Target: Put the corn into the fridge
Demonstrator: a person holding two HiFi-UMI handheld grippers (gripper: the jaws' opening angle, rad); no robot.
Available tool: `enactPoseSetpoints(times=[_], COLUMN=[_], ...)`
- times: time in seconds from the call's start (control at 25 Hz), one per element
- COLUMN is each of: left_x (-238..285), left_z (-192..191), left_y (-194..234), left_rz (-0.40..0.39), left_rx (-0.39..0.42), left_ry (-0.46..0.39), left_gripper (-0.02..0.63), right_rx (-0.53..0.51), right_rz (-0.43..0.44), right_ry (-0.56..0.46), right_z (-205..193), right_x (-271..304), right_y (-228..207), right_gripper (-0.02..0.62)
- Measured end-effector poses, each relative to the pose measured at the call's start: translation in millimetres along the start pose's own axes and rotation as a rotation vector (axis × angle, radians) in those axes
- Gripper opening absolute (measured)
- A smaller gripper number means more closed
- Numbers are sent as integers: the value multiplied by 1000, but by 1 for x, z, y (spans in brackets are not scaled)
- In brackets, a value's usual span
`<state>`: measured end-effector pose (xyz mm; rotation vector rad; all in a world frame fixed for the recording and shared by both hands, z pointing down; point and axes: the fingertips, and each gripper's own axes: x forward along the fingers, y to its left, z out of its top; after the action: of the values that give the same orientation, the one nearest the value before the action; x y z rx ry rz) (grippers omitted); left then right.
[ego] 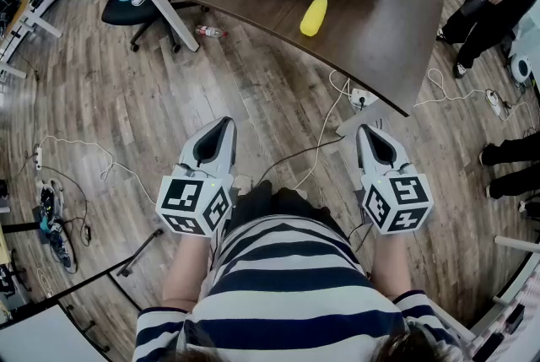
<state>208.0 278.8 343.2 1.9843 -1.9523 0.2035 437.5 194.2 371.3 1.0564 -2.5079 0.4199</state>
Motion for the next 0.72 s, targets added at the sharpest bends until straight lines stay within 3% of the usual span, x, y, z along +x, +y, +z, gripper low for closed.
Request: enactPoseSetpoints(times=[0.44, 0.72], left_x=[-25, -25], left_z=[-12, -11], left_y=[-20, -16], left_rz=[69, 99], left_rx=[-5, 1], left_ry=[6, 6], left_gripper=[0, 0], right_rx=[-50, -36], right_rz=[75, 80], right_ry=[-4, -16], right_z=[-6, -5], right_x=[-2, 4], right_y=[-1, 0], right_gripper=[-6, -5])
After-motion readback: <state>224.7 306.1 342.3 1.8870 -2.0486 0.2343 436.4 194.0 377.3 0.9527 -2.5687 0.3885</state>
